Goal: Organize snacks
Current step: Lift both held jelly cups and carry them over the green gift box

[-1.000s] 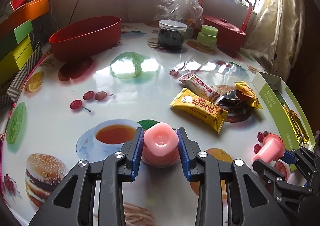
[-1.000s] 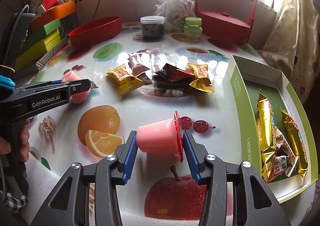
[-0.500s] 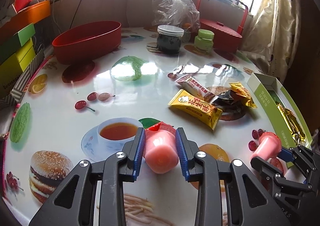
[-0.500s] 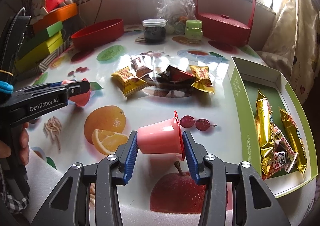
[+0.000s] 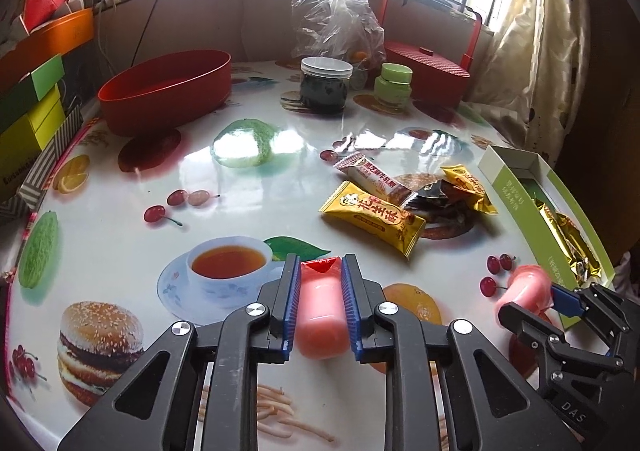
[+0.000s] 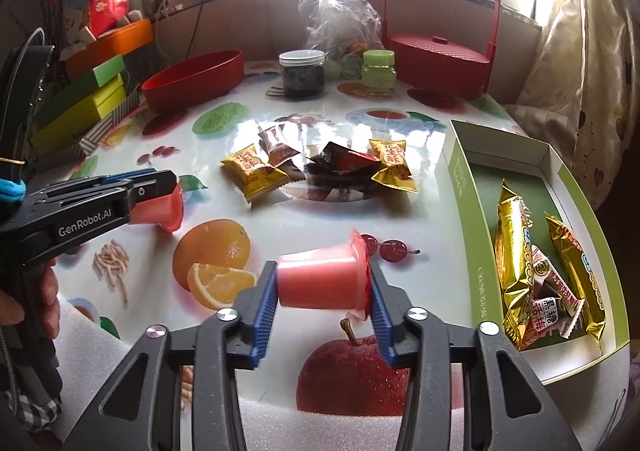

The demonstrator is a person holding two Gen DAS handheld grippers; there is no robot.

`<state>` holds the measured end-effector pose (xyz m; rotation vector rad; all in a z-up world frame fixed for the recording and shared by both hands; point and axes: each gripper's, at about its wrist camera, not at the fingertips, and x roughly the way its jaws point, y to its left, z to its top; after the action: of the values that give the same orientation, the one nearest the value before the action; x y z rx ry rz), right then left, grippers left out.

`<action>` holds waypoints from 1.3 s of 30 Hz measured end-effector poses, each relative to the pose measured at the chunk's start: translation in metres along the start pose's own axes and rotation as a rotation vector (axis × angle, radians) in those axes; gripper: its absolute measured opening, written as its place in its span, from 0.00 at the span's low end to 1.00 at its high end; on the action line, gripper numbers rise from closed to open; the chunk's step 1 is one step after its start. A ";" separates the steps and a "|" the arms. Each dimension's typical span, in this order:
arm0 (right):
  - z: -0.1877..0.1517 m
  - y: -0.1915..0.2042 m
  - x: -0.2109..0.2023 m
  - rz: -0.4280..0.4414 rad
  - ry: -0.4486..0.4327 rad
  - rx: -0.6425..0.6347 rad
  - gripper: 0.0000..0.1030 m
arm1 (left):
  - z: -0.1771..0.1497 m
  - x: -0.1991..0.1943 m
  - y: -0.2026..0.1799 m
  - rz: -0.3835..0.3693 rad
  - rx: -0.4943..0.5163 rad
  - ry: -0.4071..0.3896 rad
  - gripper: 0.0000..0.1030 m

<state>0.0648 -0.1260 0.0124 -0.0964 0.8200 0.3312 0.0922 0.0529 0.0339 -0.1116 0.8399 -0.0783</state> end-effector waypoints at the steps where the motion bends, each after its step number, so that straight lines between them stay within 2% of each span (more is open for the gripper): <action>1: 0.000 0.000 0.000 0.000 0.001 0.000 0.39 | 0.000 0.000 0.001 -0.005 -0.007 -0.001 0.21; 5: -0.001 0.000 0.001 0.001 0.001 -0.001 0.39 | -0.001 0.002 0.003 -0.003 -0.012 0.006 0.26; 8: -0.002 0.000 0.001 0.002 0.004 0.000 0.39 | -0.004 0.010 0.004 0.000 -0.018 0.036 0.40; 9: -0.002 0.000 0.002 0.002 0.005 -0.002 0.39 | -0.005 0.014 0.005 -0.006 -0.020 0.051 0.42; 23: -0.001 0.002 0.005 0.000 0.006 -0.013 0.39 | -0.005 0.027 0.003 0.036 -0.025 0.062 0.42; 26: -0.001 0.002 0.005 0.000 0.007 -0.013 0.39 | -0.005 0.026 0.004 0.024 -0.028 0.052 0.34; 29: -0.001 0.003 0.005 0.001 0.006 -0.015 0.39 | -0.005 0.023 0.000 0.030 -0.011 0.039 0.32; 39: -0.002 0.001 -0.001 0.001 -0.007 -0.008 0.39 | -0.003 0.013 -0.006 0.016 -0.002 0.020 0.32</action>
<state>0.0627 -0.1253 0.0117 -0.1022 0.8115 0.3358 0.0986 0.0457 0.0227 -0.1060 0.8606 -0.0641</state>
